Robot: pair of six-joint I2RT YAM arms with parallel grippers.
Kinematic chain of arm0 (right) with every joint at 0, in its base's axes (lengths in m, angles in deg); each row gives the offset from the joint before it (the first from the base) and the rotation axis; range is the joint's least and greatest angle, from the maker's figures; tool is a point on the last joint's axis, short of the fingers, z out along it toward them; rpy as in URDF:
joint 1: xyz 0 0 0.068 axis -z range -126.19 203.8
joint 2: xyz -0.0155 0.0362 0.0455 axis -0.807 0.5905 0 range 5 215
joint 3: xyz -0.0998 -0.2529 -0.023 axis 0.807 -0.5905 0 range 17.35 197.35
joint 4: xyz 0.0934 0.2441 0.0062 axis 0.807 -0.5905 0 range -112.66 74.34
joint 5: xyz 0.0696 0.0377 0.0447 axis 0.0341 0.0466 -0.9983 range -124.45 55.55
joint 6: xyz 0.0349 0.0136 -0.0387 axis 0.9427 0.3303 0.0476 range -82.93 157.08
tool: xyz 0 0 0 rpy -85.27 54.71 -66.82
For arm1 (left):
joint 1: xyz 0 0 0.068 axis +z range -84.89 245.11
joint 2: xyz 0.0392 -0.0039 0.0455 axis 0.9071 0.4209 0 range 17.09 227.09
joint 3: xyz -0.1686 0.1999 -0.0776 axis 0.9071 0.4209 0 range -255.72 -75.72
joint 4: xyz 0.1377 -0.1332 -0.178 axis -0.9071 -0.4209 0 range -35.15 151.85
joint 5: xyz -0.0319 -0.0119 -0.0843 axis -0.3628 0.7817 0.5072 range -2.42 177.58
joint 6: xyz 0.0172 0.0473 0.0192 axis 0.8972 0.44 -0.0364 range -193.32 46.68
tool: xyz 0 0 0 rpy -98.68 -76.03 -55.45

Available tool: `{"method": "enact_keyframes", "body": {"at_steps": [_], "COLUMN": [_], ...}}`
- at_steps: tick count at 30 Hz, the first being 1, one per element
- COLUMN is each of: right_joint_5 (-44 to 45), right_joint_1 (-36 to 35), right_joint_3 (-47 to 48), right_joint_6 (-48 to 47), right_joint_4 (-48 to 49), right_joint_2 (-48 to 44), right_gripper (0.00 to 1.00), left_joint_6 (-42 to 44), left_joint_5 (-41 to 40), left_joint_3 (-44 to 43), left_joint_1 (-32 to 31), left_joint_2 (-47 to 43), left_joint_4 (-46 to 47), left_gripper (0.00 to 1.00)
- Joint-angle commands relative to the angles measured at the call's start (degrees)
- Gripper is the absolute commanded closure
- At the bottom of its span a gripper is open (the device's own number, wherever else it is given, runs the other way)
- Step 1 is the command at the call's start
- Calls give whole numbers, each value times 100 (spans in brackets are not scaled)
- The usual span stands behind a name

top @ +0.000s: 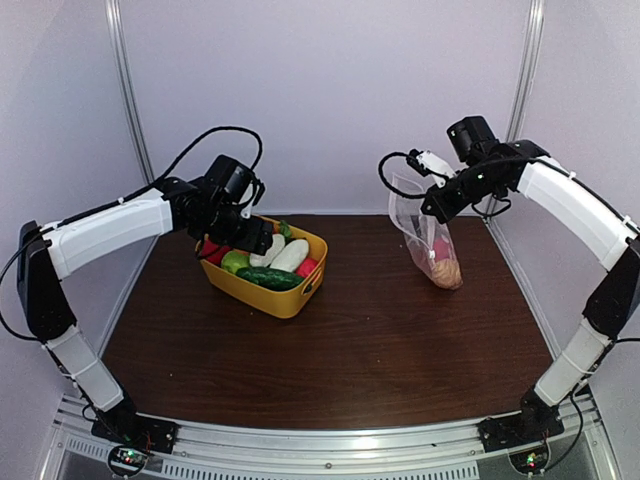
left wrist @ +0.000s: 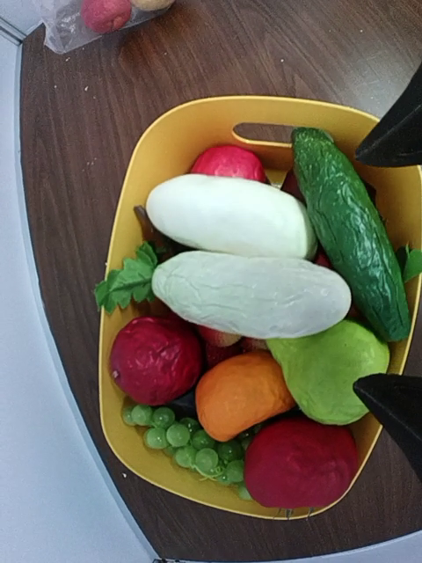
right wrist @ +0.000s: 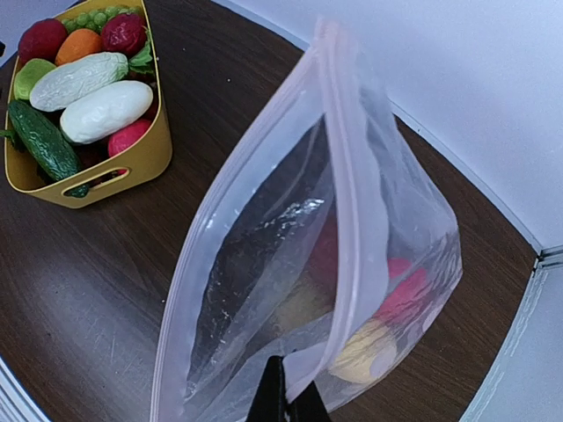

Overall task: Place the food in the zip-top bag and seal the zipper
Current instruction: Pick up the fake vegetable from the bin.

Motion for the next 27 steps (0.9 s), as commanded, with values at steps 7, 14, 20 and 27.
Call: {"method": "enact_keyframes", "body": {"at_steps": [7,14,20,27], "right_joint_5": [-638,-740,-775,-759], "right_joint_1": [-3,-53,-100,-117], "right_joint_3": [-303,-514,-570,-588], "right_joint_6": [210,249,252,255], "right_joint_4": [195,288,281,313], "right_joint_2": [-257,-389,-437,-436], "right_gripper": [100,100,100,100], "left_joint_6": [671,934,1213,1134], "left_joint_5": [1552,1179,843,1038], "left_joint_3": [-829,-1652,-2508,-2637], "left_joint_1": [788,900,918,918], "left_joint_2": [1044,1779,2383,2629], "left_joint_4": [-163,-552,-1453,-2043], "left_gripper": [19,22,26,34]}}
